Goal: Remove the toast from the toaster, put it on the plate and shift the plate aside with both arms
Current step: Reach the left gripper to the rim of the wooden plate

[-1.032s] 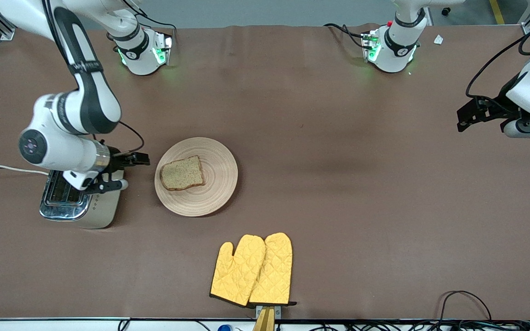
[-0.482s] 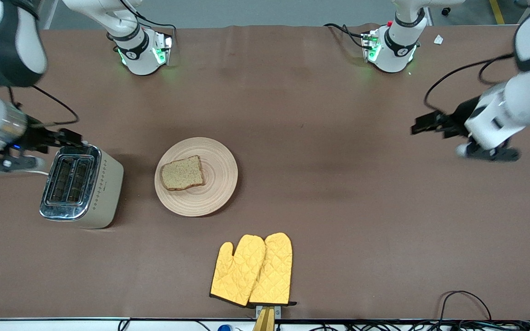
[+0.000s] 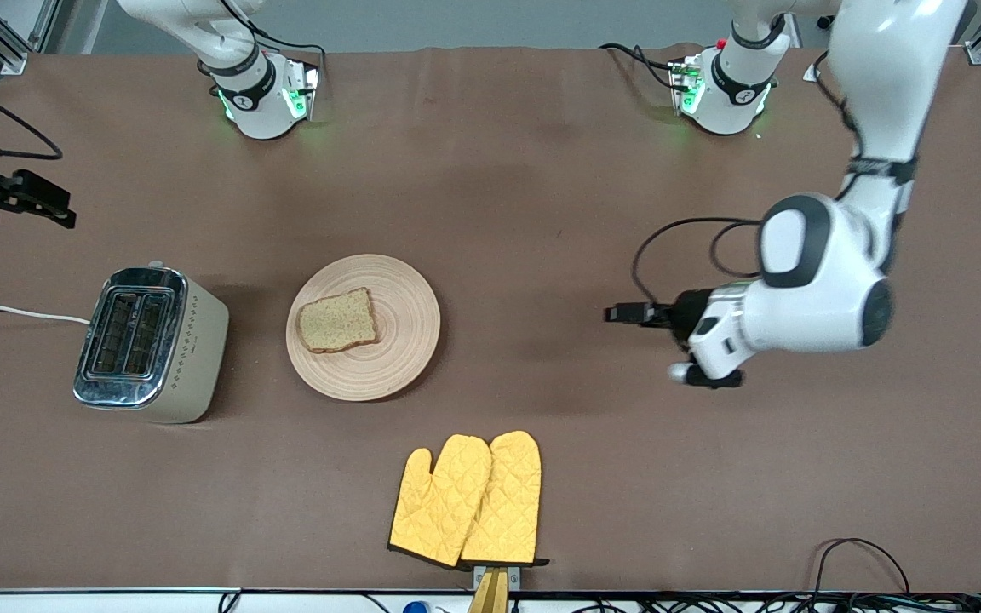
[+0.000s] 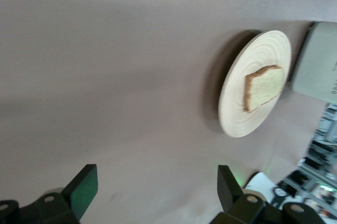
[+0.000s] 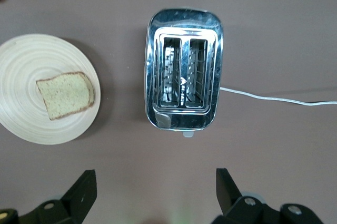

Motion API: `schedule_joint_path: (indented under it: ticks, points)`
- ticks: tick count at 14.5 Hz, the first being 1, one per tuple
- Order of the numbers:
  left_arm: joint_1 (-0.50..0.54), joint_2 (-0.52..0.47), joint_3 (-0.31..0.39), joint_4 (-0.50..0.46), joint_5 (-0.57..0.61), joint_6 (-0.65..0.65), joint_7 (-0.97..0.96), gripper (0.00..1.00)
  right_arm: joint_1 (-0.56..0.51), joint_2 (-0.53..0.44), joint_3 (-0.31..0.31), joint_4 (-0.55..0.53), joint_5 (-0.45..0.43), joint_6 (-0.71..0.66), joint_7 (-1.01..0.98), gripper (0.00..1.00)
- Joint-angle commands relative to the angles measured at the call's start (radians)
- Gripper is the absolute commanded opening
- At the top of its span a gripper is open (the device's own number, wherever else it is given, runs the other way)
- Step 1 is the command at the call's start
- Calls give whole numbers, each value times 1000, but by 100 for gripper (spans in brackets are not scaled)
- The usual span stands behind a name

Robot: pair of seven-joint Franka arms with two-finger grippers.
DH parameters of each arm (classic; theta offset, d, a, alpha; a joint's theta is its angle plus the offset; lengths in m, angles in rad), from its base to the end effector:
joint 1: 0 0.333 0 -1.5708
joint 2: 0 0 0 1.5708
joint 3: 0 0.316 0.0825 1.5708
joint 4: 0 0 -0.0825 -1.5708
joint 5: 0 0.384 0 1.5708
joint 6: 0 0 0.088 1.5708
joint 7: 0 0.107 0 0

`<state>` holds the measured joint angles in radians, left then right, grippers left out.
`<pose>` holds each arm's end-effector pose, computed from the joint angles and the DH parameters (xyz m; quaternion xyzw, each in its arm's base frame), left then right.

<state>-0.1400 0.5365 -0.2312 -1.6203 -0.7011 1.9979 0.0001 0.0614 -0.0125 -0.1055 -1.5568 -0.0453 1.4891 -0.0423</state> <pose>0.6239 -0.2636 0.3239 0.9313 0.0031 -0.1375 0.3373 0.5414 -0.0294 0.6310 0.9994 -0.0021 -0.0285 0.0207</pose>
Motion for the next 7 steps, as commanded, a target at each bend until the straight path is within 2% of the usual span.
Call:
schedule_joint_path:
  ticks: [1,4,7]
  points:
    - [-21,118,-78,36,-84,164,52,100,-28,9,13,21,-7,-12,22,100]
    - [-146,239,-97,55,-184,371,52,100,-58,11,12,17,40,-7,9,100]
    - [-280,377,-96,201,-281,498,38,100,-77,11,15,15,85,-7,6,100]
